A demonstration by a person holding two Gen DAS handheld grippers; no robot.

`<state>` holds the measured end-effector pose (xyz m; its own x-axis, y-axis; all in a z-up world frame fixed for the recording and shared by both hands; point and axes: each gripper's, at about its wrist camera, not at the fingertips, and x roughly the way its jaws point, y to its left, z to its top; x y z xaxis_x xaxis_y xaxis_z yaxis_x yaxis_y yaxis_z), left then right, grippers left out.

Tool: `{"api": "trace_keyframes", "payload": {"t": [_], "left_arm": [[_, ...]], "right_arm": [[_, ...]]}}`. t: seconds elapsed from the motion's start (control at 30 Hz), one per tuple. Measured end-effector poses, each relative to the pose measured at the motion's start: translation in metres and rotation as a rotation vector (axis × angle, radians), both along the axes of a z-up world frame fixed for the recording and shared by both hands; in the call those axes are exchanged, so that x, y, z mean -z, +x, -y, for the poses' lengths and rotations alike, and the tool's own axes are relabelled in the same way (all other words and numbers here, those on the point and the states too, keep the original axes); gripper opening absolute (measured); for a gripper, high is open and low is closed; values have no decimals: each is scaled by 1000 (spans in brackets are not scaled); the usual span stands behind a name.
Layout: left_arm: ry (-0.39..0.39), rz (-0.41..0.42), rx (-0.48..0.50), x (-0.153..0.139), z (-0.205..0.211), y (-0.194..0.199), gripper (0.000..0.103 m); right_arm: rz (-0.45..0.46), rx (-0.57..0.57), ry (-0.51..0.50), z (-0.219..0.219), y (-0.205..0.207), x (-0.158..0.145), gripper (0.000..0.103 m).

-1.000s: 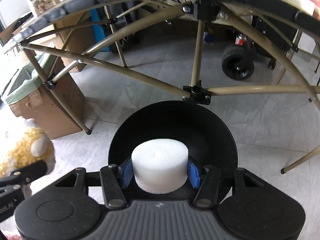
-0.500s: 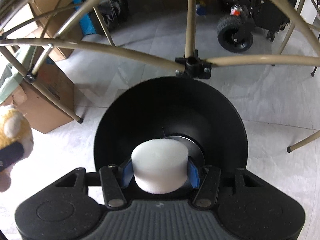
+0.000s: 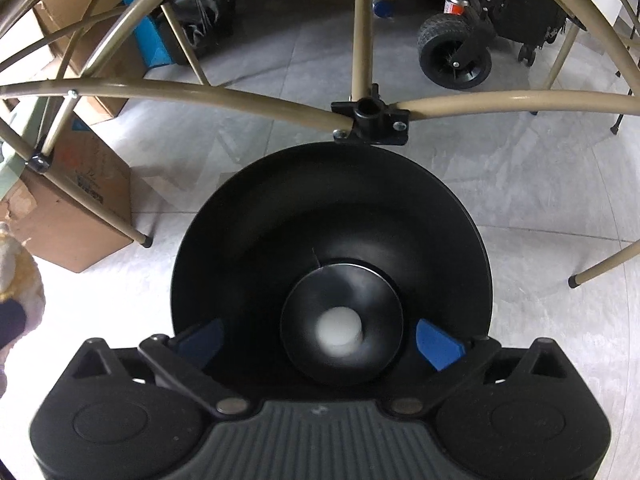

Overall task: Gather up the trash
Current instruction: 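Lower the foam cylinder over the bin and open the right gripper, then move left gripper over the bin and release the yellow plush toy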

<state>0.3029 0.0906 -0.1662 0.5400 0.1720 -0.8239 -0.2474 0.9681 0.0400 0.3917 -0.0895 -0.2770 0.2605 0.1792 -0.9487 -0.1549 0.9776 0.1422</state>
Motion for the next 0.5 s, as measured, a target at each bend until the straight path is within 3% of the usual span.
{"api": "trace_keyframes", "payload": {"t": [0.5], "left_arm": [[-8,16,-20,-7,-7,-5,54]], "right_arm": [[-21,-37,-12,-4,-16,-26,103]]}}
